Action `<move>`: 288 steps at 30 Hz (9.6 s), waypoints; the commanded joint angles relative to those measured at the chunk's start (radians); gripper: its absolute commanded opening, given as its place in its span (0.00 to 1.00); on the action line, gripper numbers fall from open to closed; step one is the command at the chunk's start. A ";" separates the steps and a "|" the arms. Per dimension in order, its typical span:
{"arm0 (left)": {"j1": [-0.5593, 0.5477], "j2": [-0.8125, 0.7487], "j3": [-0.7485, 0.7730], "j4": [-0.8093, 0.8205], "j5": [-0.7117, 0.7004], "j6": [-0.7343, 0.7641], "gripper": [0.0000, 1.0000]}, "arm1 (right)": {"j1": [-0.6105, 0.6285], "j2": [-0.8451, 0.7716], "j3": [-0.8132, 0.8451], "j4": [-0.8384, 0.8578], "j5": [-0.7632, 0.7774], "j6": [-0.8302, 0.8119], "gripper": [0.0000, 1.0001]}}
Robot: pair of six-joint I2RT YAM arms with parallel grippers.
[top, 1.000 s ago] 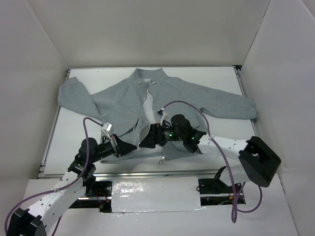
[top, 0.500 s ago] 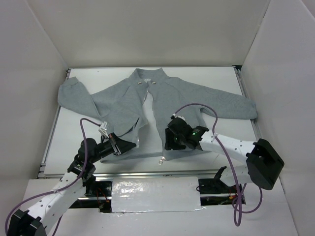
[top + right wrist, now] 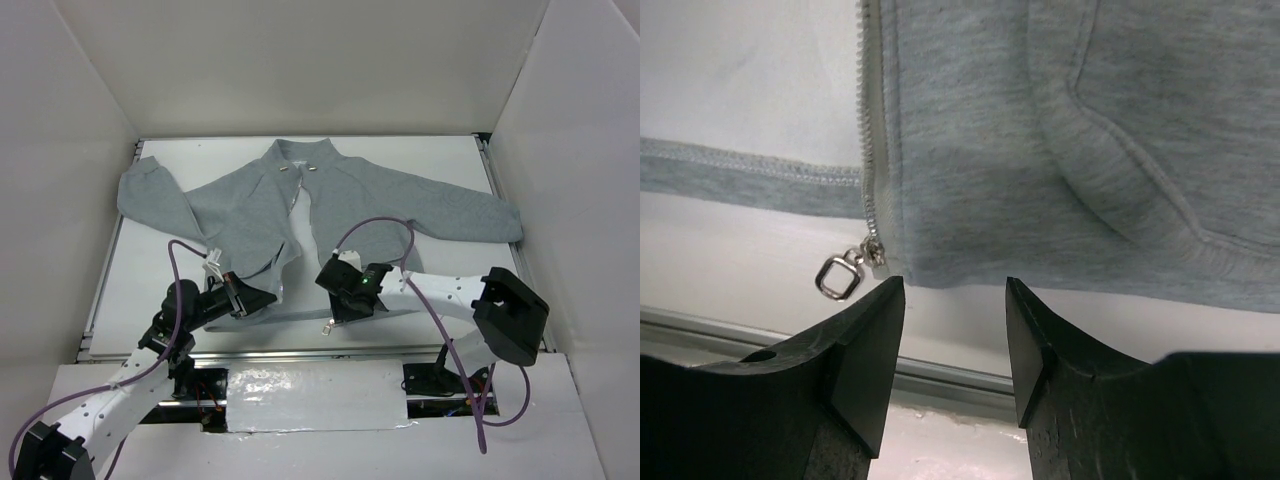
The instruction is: Zip up the jacket
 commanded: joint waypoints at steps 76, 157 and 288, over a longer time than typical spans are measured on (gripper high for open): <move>-0.159 0.289 0.055 0.670 -0.305 -0.061 0.00 | 0.040 -0.416 -0.179 0.660 0.013 0.210 0.00; -0.307 0.327 0.004 0.756 -0.446 -0.053 0.00 | 0.043 -0.413 -0.190 0.792 0.027 0.163 0.00; -0.311 0.203 0.021 0.558 -0.417 0.091 0.00 | 0.029 -0.376 -0.110 0.821 0.031 0.063 0.00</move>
